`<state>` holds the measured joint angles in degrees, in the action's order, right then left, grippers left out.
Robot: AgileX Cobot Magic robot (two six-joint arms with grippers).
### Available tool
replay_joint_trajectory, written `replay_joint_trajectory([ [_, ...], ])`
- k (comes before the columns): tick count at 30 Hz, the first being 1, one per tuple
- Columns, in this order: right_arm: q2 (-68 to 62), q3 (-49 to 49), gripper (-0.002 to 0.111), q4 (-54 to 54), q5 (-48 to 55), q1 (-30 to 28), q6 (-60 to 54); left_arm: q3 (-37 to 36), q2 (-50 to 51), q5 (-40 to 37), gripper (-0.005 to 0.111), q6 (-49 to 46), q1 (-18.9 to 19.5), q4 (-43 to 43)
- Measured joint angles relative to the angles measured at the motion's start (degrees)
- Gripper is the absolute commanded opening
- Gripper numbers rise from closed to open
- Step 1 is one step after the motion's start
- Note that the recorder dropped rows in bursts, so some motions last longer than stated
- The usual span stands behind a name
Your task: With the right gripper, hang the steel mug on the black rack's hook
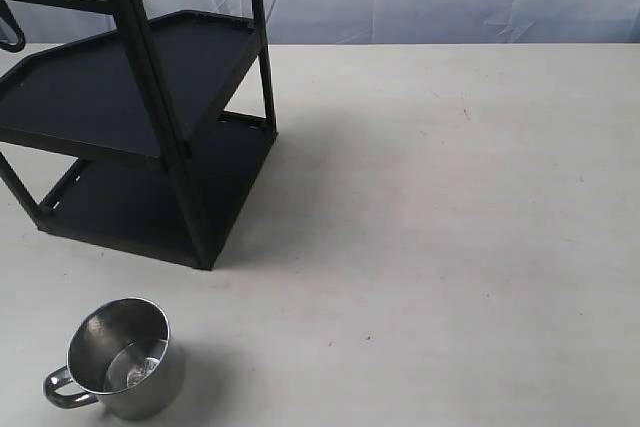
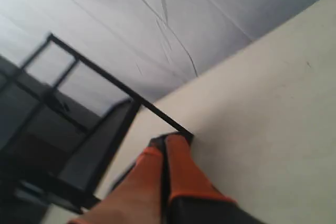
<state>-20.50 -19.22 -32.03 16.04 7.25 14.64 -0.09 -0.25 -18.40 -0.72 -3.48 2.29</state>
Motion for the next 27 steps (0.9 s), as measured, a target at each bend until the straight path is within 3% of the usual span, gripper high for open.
replay_joint_trajectory([
  [5,-20.00,-14.43,-0.001,4.99,15.97,0.11,-11.77,0.00,0.00,0.00,0.000,0.00,0.00,0.00],
  [8,-31.40,-19.66,-0.001,5.26,20.32,2.50,-17.39,0.00,0.00,0.00,0.000,0.00,0.00,0.00],
  [16,-52.05,-21.38,-0.001,1.39,12.74,23.20,-18.76,0.00,0.00,0.00,0.000,0.00,0.00,0.00],
  [22,-60.74,-28.29,0.001,-2.63,12.31,32.49,-19.50,0.00,0.00,0.00,0.000,0.00,0.00,0.00],
  [25,-63.58,-32.95,0.017,-2.97,14.11,34.62,-22.28,0.00,0.00,0.00,0.000,0.00,0.00,0.00],
  [26,-64.25,-34.25,0.034,-2.97,14.80,34.95,-23.03,0.00,0.00,0.00,0.000,0.00,0.00,0.00],
  [27,-65.76,-37.22,0.042,-3.10,17.08,35.33,-24.15,0.00,0.00,0.00,0.000,0.00,0.00,0.00],
])
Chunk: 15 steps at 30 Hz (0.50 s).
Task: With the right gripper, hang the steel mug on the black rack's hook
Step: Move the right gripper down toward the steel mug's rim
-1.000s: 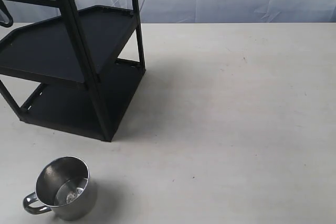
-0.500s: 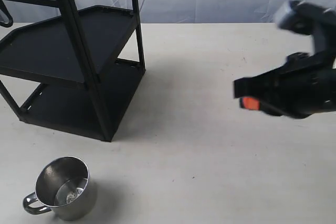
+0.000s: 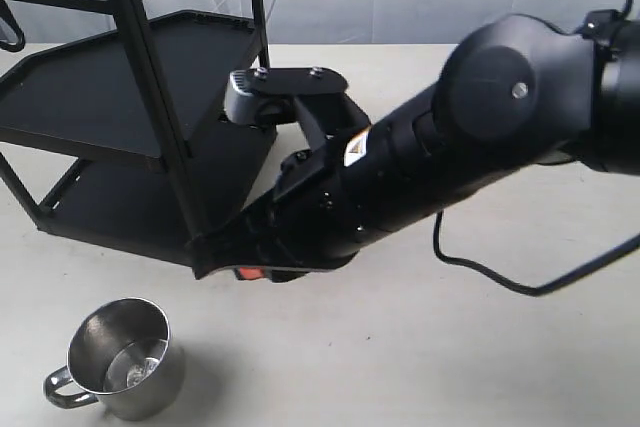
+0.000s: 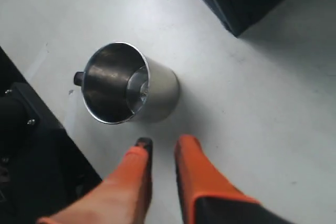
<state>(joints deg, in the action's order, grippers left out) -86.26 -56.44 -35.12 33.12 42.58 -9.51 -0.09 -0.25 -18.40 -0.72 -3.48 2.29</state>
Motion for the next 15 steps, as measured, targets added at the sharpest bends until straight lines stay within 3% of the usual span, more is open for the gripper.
replay_joint_trajectory([
  [3,-1.52,-2.86,0.057,0.00,2.49,0.27,-0.36,0.00,0.00,0.00,0.000,0.00,0.00,0.00],
  [15,-10.70,-4.09,0.058,-7.94,2.88,0.59,0.35,0.00,0.00,0.00,0.000,0.00,0.00,0.00],
])
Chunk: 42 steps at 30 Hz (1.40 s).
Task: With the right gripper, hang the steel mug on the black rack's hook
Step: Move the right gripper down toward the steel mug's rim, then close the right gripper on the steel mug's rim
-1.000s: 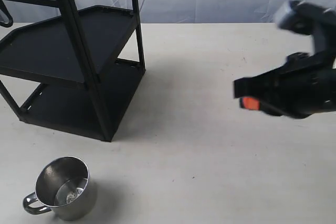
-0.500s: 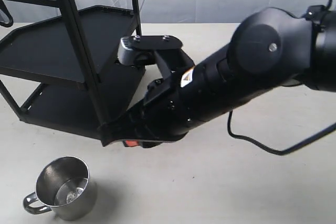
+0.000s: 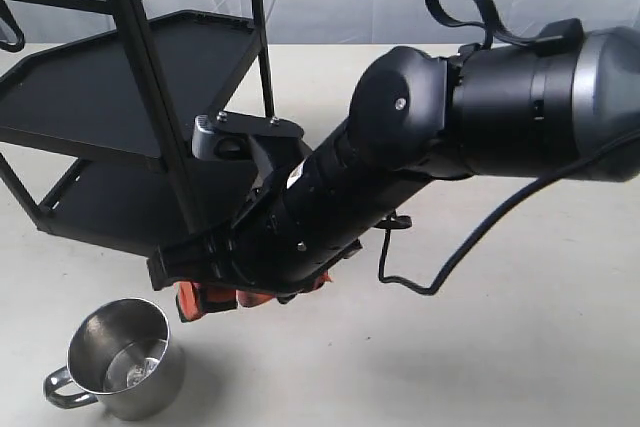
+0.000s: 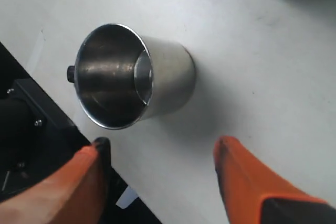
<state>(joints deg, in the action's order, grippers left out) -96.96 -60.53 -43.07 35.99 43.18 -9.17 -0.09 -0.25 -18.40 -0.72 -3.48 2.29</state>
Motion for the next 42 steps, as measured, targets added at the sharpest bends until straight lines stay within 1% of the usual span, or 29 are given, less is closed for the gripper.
replay_joint_trajectory([
  [3,-1.38,-1.30,0.058,-1.53,-0.11,0.34,0.28,0.00,0.00,0.00,0.000,0.00,0.00,0.00],
  [5,-2.83,-3.03,0.058,-1.65,-0.54,1.57,0.28,0.00,0.00,0.00,0.000,0.00,0.00,0.00],
  [9,-6.84,-6.78,0.051,-0.90,-1.77,4.15,2.05,0.00,0.00,0.00,0.000,0.00,0.00,0.00],
  [20,-13.14,-8.01,0.050,0.07,-2.87,4.24,2.94,0.00,0.00,0.00,0.000,0.00,0.00,0.00],
  [34,-13.57,-8.02,0.050,0.07,-4.65,4.24,3.31,0.00,0.00,0.00,0.000,0.00,0.00,0.00],
  [40,-15.69,-8.13,0.050,0.07,-4.78,4.24,3.72,0.00,0.00,0.00,0.000,0.00,0.00,0.00],
  [42,-16.25,-8.13,0.048,-0.58,-4.78,4.24,3.78,0.00,0.00,0.00,0.000,0.00,0.00,0.00],
])
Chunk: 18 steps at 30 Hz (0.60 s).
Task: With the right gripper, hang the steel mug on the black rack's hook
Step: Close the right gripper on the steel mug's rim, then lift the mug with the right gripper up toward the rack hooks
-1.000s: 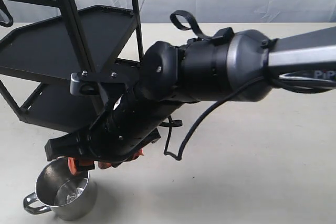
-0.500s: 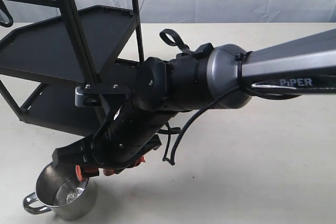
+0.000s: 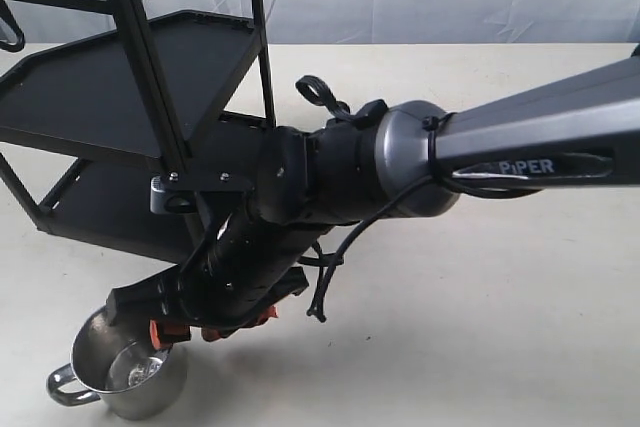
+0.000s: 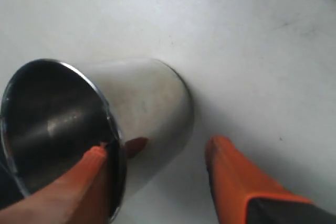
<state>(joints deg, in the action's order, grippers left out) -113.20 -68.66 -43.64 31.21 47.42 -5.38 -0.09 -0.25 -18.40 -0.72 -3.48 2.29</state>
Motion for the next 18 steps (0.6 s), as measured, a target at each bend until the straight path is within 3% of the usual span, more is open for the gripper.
replay_joint_trajectory([
  [2,-0.25,0.00,0.036,-0.41,0.00,0.00,0.16,0.00,0.00,0.00,0.000,0.00,0.00,0.00],
  [6,-0.28,0.00,0.000,-1.50,0.11,0.00,0.16,0.00,0.00,0.00,0.000,0.00,0.00,0.00],
  [12,-0.28,0.00,0.000,-0.89,2.60,0.00,0.33,0.00,0.00,0.00,0.000,0.00,0.00,0.00],
  [18,2.38,0.00,-0.001,7.06,12.48,-0.60,0.22,0.00,0.00,0.00,0.000,0.00,0.00,0.00],
])
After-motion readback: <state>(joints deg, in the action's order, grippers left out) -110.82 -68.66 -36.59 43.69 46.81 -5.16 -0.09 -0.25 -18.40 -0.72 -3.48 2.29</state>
